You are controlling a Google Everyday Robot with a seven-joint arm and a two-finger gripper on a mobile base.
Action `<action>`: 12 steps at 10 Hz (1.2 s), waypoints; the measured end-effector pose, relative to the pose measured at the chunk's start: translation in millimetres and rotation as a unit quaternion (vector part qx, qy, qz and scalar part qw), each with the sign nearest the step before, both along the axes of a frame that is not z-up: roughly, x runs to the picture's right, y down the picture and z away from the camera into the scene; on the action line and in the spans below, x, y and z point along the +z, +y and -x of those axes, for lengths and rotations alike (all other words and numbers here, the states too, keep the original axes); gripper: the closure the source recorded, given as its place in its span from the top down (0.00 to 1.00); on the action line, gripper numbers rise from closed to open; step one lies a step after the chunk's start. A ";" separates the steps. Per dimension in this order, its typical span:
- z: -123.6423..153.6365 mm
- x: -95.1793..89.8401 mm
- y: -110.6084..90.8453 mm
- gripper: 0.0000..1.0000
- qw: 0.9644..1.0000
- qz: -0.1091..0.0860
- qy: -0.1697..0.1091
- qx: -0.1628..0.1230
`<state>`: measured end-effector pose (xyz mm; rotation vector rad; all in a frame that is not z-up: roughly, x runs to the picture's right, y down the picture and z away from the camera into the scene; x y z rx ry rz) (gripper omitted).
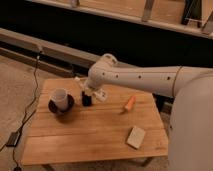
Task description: Stand the bottle upright
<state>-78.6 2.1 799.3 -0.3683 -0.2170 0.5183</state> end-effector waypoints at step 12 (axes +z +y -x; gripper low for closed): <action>0.3 -11.1 -17.0 0.00 0.998 -0.060 -0.007 0.002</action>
